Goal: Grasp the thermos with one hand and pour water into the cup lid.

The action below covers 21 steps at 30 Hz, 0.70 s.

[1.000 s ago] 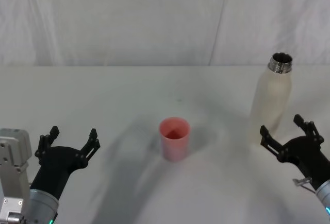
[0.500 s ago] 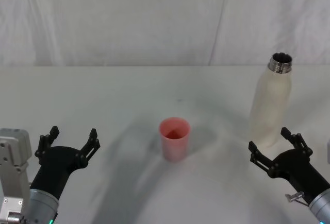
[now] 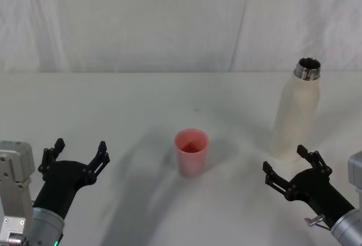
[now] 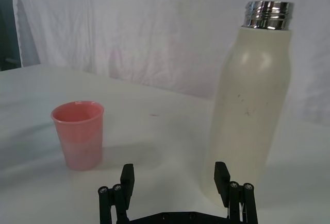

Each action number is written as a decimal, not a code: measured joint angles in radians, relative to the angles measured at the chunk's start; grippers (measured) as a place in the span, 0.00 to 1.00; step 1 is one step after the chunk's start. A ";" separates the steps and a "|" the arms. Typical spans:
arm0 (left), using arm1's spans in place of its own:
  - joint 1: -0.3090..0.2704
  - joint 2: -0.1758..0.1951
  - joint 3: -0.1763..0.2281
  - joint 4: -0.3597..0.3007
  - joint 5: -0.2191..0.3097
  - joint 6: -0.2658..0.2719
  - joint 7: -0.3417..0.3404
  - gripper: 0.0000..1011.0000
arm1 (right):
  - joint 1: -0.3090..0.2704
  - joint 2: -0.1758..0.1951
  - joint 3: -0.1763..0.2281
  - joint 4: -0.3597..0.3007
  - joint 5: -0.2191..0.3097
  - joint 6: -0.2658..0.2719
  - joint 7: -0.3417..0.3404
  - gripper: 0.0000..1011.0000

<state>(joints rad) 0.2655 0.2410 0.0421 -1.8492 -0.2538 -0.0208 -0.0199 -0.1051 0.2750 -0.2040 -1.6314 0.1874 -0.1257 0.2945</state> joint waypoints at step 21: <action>0.000 0.000 0.000 0.000 0.000 0.000 0.000 0.99 | 0.044 -0.020 -0.018 0.069 0.031 -0.028 0.008 0.99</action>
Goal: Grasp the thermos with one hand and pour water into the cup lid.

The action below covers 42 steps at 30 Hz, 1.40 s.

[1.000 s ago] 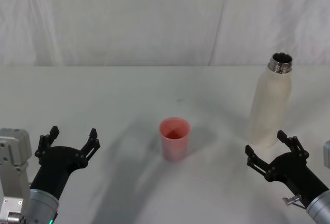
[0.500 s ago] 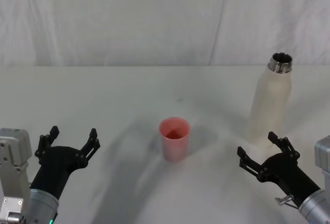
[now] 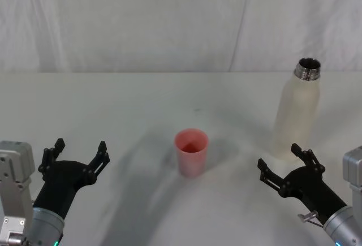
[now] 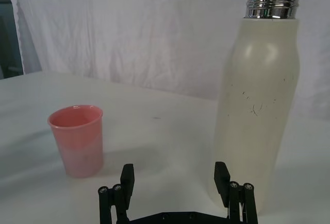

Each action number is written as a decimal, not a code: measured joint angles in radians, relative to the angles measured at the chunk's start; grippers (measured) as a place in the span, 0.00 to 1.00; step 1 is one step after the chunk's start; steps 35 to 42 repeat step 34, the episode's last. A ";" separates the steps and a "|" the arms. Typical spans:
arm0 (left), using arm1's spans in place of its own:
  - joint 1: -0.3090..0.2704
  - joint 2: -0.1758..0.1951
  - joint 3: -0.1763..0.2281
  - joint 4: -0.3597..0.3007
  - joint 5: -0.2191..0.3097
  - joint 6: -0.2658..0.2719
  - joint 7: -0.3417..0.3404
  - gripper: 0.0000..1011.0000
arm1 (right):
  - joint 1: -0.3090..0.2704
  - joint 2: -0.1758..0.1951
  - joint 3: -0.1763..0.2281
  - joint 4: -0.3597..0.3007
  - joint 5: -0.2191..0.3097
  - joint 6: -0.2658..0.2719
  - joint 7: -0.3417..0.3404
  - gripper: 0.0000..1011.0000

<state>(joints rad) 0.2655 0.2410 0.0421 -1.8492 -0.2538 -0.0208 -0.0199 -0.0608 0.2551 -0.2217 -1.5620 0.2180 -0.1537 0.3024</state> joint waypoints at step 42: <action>0.000 0.000 0.000 0.000 0.000 0.000 0.000 0.99 | 0.006 -0.003 0.001 0.014 0.013 -0.012 0.008 0.99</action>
